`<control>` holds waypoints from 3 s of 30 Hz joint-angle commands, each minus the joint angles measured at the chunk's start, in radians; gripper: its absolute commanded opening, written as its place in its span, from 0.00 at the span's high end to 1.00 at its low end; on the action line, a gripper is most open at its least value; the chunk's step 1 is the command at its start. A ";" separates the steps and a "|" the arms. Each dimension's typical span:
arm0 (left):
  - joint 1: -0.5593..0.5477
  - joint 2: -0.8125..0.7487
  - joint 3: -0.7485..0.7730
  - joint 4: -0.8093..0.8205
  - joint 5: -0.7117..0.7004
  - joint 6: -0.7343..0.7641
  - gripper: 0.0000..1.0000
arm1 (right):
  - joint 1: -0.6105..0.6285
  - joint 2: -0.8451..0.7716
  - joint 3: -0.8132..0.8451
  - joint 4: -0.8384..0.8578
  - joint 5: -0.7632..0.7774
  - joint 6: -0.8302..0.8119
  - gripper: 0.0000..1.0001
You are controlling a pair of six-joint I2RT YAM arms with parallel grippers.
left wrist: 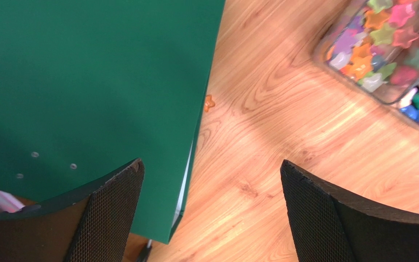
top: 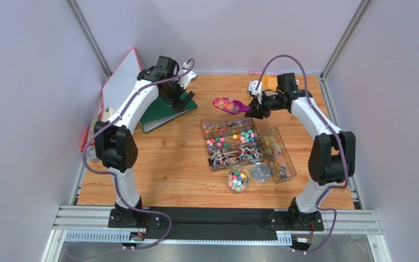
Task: Pack the candies
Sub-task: Place the fake candies in the packing bottle.
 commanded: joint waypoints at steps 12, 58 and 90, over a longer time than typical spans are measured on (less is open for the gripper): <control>-0.137 -0.240 -0.081 0.095 -0.218 -0.154 0.00 | -0.017 -0.376 -0.111 -0.554 0.105 -0.347 1.00; -0.134 -0.414 -0.256 0.077 -0.096 -0.072 0.08 | 0.049 -0.771 -0.411 -0.910 0.448 -0.589 1.00; -0.134 -0.494 -0.334 0.158 -0.066 -0.130 0.08 | 0.339 -0.692 -0.313 -0.903 0.812 -0.326 1.00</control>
